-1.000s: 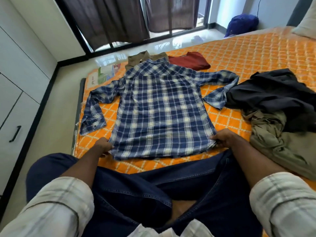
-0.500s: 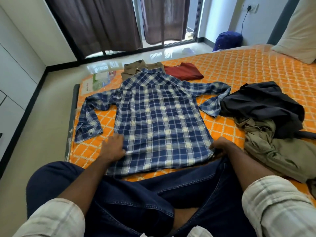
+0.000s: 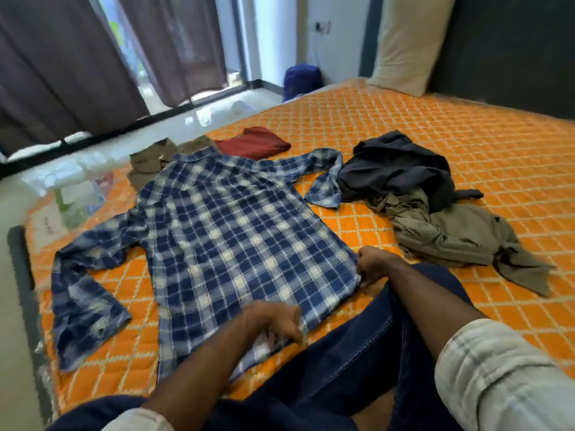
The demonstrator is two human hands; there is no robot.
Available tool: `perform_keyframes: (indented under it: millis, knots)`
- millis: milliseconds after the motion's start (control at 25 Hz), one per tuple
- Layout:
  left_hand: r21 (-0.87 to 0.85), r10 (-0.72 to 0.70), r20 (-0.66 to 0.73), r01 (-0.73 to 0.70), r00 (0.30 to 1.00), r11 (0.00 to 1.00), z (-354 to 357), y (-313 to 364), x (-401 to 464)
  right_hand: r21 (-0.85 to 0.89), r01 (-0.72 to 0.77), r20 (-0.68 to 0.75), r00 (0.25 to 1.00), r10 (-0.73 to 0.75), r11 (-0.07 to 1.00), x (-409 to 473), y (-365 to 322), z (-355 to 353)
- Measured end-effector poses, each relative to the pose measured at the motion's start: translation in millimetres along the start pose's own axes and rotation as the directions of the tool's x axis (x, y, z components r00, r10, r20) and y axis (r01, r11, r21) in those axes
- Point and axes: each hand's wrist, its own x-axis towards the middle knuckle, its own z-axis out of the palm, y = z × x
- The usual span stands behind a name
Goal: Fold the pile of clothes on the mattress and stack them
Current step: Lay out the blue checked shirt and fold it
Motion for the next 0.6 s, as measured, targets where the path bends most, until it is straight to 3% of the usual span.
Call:
perform_keyframes:
  millis: [40,80,120,200,320,400,600]
  knots:
    - [-0.200,0.045,0.102,-0.024,0.994,0.980,-13.1,-0.3,-2.0,0.025,-0.017,0.027,1.000,0.016,1.000,-3.5,-1.5,1.0]
    - [-0.339,0.089,0.116,-0.045,0.989,0.940,-27.3,-1.1,-3.1,0.044,-0.018,0.028,0.999,0.017,0.999,-3.1,-2.8,-0.5]
    - [-0.394,0.105,0.032,-0.084,0.994,0.915,-43.1,-2.8,-2.1,0.052,-0.007,0.007,1.000,0.006,0.999,-0.4,-5.8,-3.0]
    - [-0.307,0.098,-0.289,-0.189,0.952,0.933,-75.2,-5.8,9.8,0.062,0.040,-0.034,0.999,-0.038,0.997,5.7,-9.1,-10.9]
    - [-0.242,0.015,-0.657,-0.230,0.754,0.943,-119.6,-9.0,41.3,0.099,0.112,-0.020,0.994,-0.111,0.989,23.7,-2.2,-18.7]
    - [-0.295,-0.106,-0.727,-0.170,0.679,0.940,-154.4,-11.0,67.9,0.059,0.182,0.008,0.983,-0.183,0.982,34.2,2.1,-23.4]
    - [-0.255,-0.289,-0.753,0.143,0.591,0.956,-258.1,-23.0,152.1,0.130,0.371,-0.016,0.928,-0.372,0.919,68.6,16.8,-21.0]
